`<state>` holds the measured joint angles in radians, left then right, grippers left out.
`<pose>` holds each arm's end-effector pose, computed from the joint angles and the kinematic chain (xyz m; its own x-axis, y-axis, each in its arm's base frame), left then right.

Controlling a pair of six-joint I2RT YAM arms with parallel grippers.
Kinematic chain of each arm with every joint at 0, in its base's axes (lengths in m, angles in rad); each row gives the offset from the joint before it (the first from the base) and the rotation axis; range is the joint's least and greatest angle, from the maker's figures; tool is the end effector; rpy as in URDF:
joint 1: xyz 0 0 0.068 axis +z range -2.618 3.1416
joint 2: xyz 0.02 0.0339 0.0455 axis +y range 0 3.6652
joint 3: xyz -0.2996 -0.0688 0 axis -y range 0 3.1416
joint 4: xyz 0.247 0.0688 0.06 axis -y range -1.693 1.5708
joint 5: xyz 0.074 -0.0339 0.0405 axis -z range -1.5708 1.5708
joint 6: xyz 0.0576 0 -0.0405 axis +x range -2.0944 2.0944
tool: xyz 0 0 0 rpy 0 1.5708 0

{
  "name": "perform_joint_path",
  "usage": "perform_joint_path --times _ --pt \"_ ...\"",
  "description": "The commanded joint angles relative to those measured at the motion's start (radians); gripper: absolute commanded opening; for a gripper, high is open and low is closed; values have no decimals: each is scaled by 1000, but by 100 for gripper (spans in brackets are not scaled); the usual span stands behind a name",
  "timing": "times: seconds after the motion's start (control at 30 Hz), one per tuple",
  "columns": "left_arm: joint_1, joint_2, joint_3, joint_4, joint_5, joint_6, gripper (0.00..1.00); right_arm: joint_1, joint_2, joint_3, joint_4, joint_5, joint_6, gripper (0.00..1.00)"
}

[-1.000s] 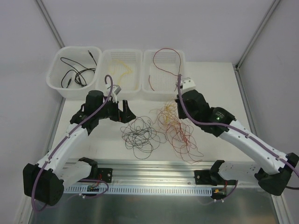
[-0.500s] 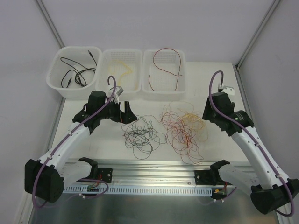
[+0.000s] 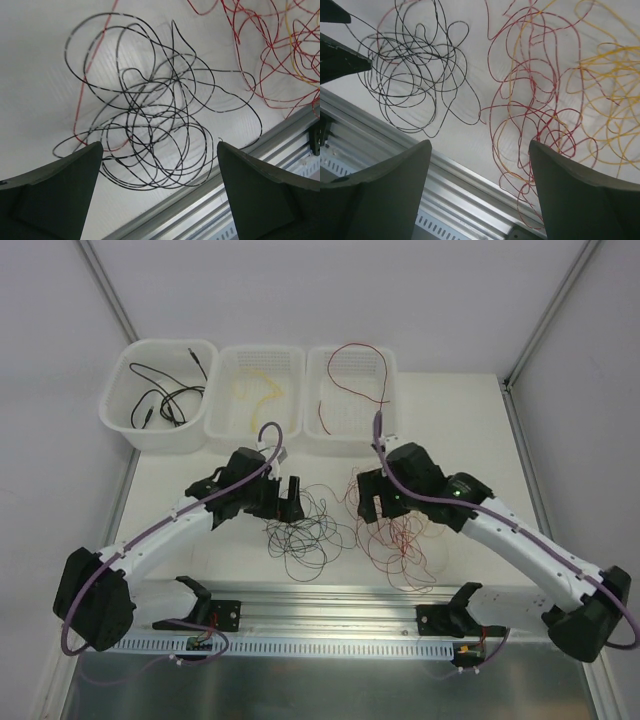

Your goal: Untangle the cables

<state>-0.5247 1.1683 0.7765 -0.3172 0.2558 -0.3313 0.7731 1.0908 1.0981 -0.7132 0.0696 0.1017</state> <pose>0.2111 -0.1390 0.2658 -0.7446 0.0674 -0.6642 0.4322 0.8069 -0.4027 0.1662 0.1565 0.3558 -0.5288 -0.3745 -0.7617 -0.6082 0.7931 0.0324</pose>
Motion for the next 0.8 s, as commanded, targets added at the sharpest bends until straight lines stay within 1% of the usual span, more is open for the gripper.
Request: perform_joint_path --times 0.0,0.07,0.1,0.13,0.17,0.23,0.27,0.33,0.37,0.43,0.47,0.53,0.6,0.63,0.67,0.7,0.73,0.77 --pt "-142 -10 1 -63 -205 -165 99 57 98 -59 84 1 12 84" --pt "-216 -3 18 -80 -289 -204 99 58 142 -108 131 31 41 84" --pt "-247 5 27 -88 -375 -227 99 58 153 -125 147 56 52 85" --pt "-302 17 55 -111 -412 -235 99 52 162 -142 162 80 61 86" --pt "-320 52 70 -121 -453 -245 99 46 187 -168 178 110 81 86" --pt "-346 103 99 -141 -527 -246 99 10 213 -193 187 121 101 88" --pt "-368 164 124 -152 -552 -242 99 -7 222 -207 196 113 111 88" --pt "-382 233 150 -164 -607 -235 99 -59 231 -262 216 96 145 89" --pt "-394 299 177 -174 -616 -235 99 -76 228 -282 242 70 154 89" --pt "-406 365 216 -177 -627 -235 99 -130 225 -334 270 42 177 89" --pt "-422 423 228 -178 -632 -236 99 -141 227 -349 277 26 182 89" --pt "-435 473 260 -183 -647 -242 93 -175 225 -380 297 7 188 91" --pt "-452 528 276 -186 -656 -247 89 -193 222 -398 317 -14 193 91" --pt "-454 540 286 -187 -661 -250 80 -205 218 -414 323 -20 196 91" --pt "-457 563 291 -189 -662 -252 75 -212 219 -417 336 -25 196 91" --pt "-460 571 297 -189 -661 -252 67 -216 219 -422 339 -28 196 91" --pt "-462 573 305 -197 -659 -249 40 -227 219 -425 343 -30 196 91" --pt "-465 567 308 -195 -659 -245 26 -230 222 -429 345 -28 194 92"
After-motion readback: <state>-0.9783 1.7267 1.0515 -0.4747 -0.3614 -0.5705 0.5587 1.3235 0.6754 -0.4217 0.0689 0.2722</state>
